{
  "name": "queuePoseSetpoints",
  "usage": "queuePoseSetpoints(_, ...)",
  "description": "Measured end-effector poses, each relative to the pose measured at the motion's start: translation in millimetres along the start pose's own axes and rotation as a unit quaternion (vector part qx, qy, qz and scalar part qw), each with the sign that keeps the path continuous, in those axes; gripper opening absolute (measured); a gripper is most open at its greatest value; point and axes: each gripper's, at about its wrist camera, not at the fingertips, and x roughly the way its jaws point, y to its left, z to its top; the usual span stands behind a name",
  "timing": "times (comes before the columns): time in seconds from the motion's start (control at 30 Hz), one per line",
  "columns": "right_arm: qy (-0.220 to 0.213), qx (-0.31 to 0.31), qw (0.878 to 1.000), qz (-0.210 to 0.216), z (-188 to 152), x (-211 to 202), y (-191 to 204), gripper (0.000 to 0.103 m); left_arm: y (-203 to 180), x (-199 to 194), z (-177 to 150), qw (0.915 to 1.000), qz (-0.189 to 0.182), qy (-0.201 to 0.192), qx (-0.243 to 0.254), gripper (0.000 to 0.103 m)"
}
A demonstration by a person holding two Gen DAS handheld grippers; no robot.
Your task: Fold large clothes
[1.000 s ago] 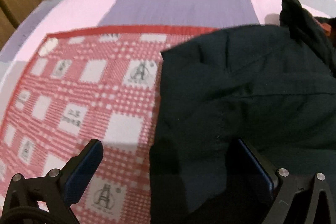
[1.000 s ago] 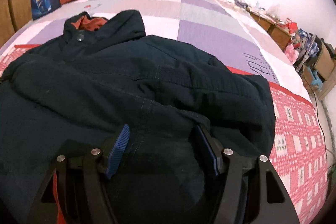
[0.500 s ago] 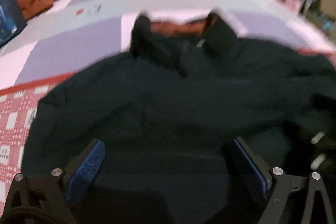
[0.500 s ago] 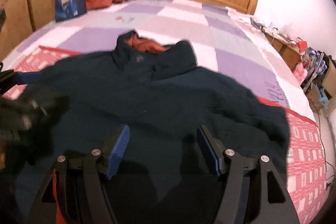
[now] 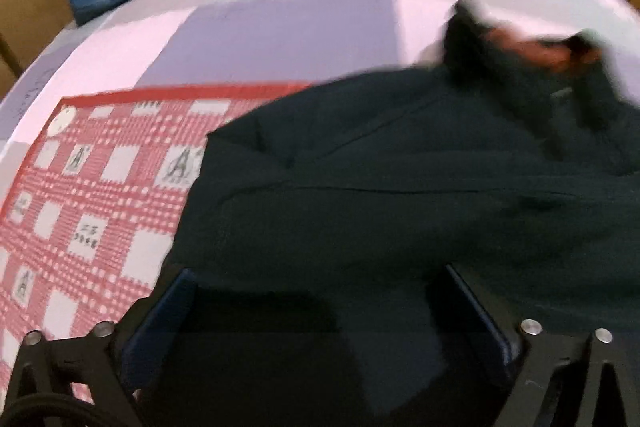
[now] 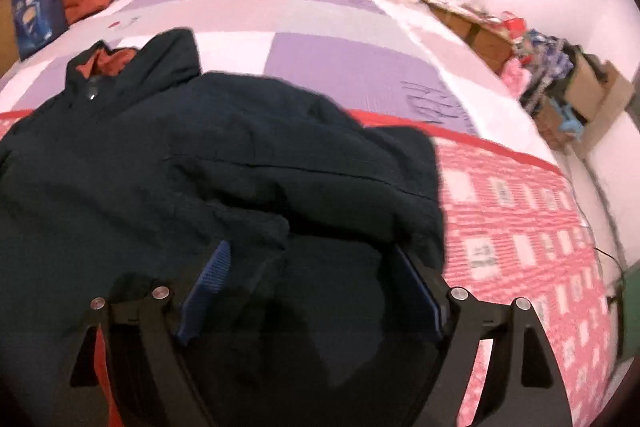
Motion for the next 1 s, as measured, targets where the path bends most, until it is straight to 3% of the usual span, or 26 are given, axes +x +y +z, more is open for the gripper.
queuePoseSetpoints(0.03,-0.028,-0.006,1.000,-0.011,-2.6,-16.1,5.4,0.084,-3.0,-9.7,-4.5,0.9997,-0.018,-0.015,0.002,0.099)
queuePoseSetpoints(0.1,-0.102,-0.011,0.994,0.025,-13.6,-63.9,22.2,0.085,-22.5,-39.9,-21.6,0.9967,-0.060,-0.050,0.022,0.099)
queuePoseSetpoints(0.17,-0.124,-0.034,0.989,0.070,-25.0,-87.3,44.9,0.085,-49.0,-56.8,-42.1,0.9920,-0.098,-0.059,0.054,0.099)
queuePoseSetpoints(0.23,-0.110,-0.073,0.985,0.115,-35.7,-94.2,76.6,0.085,-70.1,-58.3,-58.5,0.9883,-0.115,-0.056,0.084,0.100)
queuePoseSetpoints(0.3,-0.091,-0.114,0.981,0.127,-43.7,-88.3,97.3,0.085,-82.3,-44.3,-72.7,0.9871,-0.098,-0.039,0.120,0.100)
queuePoseSetpoints(0.37,-0.054,-0.133,0.984,0.104,-50.6,-66.4,95.5,0.085,-71.9,-32.5,-78.3,0.9875,-0.085,-0.039,0.127,0.102)
queuePoseSetpoints(0.43,-0.037,-0.093,0.988,0.114,-56.0,-48.8,59.4,0.084,-53.5,-27.4,-79.9,0.9896,-0.062,-0.044,0.122,0.103)
queuePoseSetpoints(0.5,-0.023,-0.063,0.995,0.071,-60.9,-36.2,16.1,0.085,-26.0,-21.7,-78.5,0.9932,-0.048,-0.031,0.102,0.103)
queuePoseSetpoints(0.6,0.005,0.018,0.995,0.094,-66.0,-24.6,-34.2,0.089,9.4,-21.3,-84.0,0.9965,-0.039,-0.011,0.074,0.103)
queuePoseSetpoints(0.63,0.010,0.018,0.995,0.094,-66.3,-25.9,-40.6,0.089,11.4,-23.8,-85.4,0.9969,-0.030,-0.010,0.072,0.103)
queuePoseSetpoints(0.7,-0.004,0.003,0.997,0.071,-66.3,-40.5,-41.1,0.089,17.5,-30.5,-90.1,0.9979,-0.007,-0.007,0.064,0.103)
queuePoseSetpoints(0.77,-0.022,-0.002,0.998,0.058,-69.7,-61.8,-37.2,0.089,20.7,-39.9,-96.5,0.9987,-0.012,-0.002,0.050,0.103)
queuePoseSetpoints(0.87,-0.032,-0.022,0.996,0.082,-83.7,-89.5,-19.1,0.089,13.3,-64.7,-113.2,0.9988,-0.003,-0.014,0.047,0.103)
queuePoseSetpoints(1.0,0.015,-0.056,0.993,0.099,-119.1,-104.1,9.1,0.089,15.8,-91.1,-136.5,0.9997,-0.007,-0.004,0.022,0.103)
